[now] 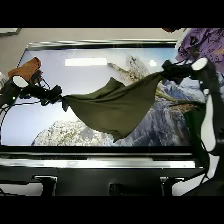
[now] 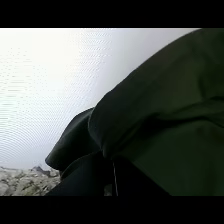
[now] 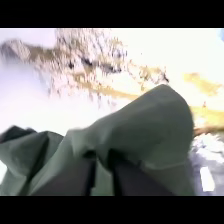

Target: Fold the clothes and pants, and hang the long-sleeved shirts on hangers.

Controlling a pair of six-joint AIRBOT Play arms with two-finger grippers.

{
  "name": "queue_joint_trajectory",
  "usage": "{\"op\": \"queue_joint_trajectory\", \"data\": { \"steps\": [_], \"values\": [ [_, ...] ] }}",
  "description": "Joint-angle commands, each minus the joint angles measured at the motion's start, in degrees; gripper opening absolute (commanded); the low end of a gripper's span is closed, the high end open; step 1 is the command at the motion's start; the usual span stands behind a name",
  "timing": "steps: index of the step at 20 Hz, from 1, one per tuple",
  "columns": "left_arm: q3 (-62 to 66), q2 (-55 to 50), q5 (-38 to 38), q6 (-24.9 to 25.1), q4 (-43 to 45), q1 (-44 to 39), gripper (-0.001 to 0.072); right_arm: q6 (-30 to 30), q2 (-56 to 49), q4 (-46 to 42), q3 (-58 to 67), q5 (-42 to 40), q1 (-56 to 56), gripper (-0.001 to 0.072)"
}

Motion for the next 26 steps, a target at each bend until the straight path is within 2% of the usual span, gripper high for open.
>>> {"op": "queue_joint_trajectory", "data": {
  "steps": [1, 2, 4, 7, 9, 10, 14, 16, 18, 21, 23, 26],
  "values": [
    [0.04, -0.33, -0.98, -0.09, 0.13, -0.04, 0.0017, 0.68, -3.43, 1.29, 1.92, 7.96, 2.01, 0.0347],
    [0.04, -0.31, -1.05, -0.09, 0.11, -0.04, 0.0017, -0.63, -2.62, 1.33, 1.92, 11.34, 1.03, 0.0419],
    [0.04, -0.31, -1.14, -0.17, 0.11, -0.04, 0.0017, -4.63, -0.02, 0.33, 1.86, 19.21, -2.67, 0.0486],
    [0.04, -0.31, -1.42, -0.17, 0.11, -0.04, 0.0017, -7.21, 5.42, -1.36, -1.86, 26.34, -8.92, 0.0483],
    [0.04, -0.31, -1.55, -0.20, 0.11, -0.04, 0.0017, -8.72, 11.58, -1.36, -12.76, 26.01, -10.60, 0.0483],
    [0.04, -0.31, -1.68, -0.20, 0.11, -0.04, 0.0016, -8.92, 15.30, -0.15, -20.63, 24.13, -10.43, 0.0484],
    [0.04, -0.31, -2.08, -0.17, 0.13, -0.04, 0.0017, -11.98, 28.50, 14.60, -52.37, 10.73, -5.22, 0.0491],
    [0.04, -0.31, -2.10, -0.20, 0.11, -0.04, 0.0017, -12.57, 31.52, 19.50, -62.36, 4.55, -0.04, 0.0499],
    [0.04, -0.31, -2.10, -0.17, 0.11, -0.04, 0.0017, -12.55, 31.87, 23.45, -67.08, -0.15, 5.92, 0.0499],
    [0.04, -0.31, -2.10, -0.17, 0.13, -0.04, 0.0017, -12.09, 31.87, 25.31, -67.76, -8.17, 14.16, 0.0497],
    [0.04, -0.31, -2.10, -0.09, 0.15, -0.04, 0.0017, -9.68, 31.39, 25.55, -67.76, -12.37, 16.55, 0.0494],
    [0.04, -0.35, -2.05, 0.00, 0.50, -0.04, 0.0017, -9.53, 30.10, 27.30, -67.71, -15.93, 16.65, 0.0478]
  ]
}}
